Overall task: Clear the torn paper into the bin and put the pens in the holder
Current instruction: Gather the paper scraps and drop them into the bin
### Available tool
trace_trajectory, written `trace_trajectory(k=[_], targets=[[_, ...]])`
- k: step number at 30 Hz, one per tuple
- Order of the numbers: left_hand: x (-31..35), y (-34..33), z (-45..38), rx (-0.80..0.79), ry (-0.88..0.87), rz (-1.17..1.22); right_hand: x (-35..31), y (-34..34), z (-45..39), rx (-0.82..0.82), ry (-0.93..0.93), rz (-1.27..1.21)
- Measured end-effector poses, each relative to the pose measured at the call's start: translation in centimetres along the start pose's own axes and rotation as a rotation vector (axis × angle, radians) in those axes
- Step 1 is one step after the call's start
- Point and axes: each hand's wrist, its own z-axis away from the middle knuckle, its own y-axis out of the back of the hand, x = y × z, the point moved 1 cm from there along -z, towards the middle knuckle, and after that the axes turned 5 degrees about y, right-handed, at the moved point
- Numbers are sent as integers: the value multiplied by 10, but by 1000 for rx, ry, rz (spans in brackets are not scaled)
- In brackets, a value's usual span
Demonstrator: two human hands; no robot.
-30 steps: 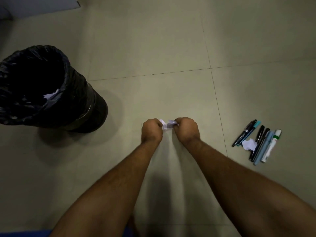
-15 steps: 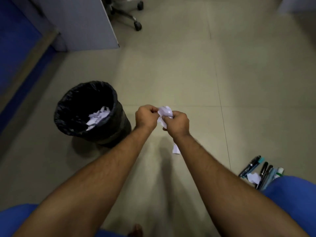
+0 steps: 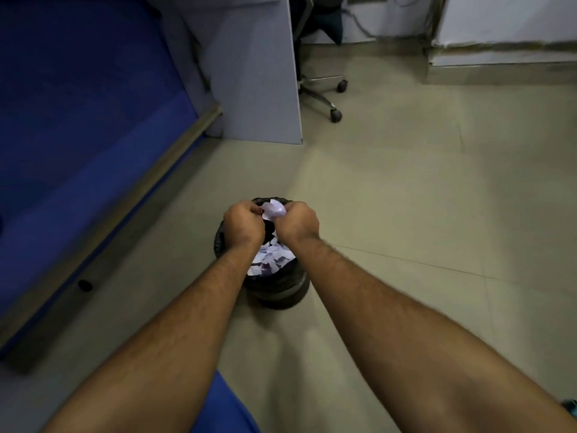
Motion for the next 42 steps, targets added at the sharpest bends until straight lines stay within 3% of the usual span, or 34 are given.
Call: trace_trajectory(k=[5, 8, 19, 26, 30, 35, 38, 42], targets=[[-23, -10, -15, -26, -32, -117, 15, -32, -11, -118, 66, 293], [-26, -14, -23, -55, -45, -121, 17, -31, -12, -100, 53, 238], [15, -41, 0, -238, -77, 77, 34, 26, -8, 239, -66, -79], [27, -126, 68, -465, -104, 90, 128, 73, 23, 340, -196, -140], [-3, -194, 131, -601, -153, -86, 226, 88, 58, 252, -350, -38], [-63, -260, 182, -776, -279, -360, 330, 81, 101, 14, -443, 198], [-92, -287, 197, -836, -394, -501, 368, 72, 118, -89, -435, 329], [-104, -305, 204, -781, -503, -554, 383, 60, 127, -74, -287, 452]])
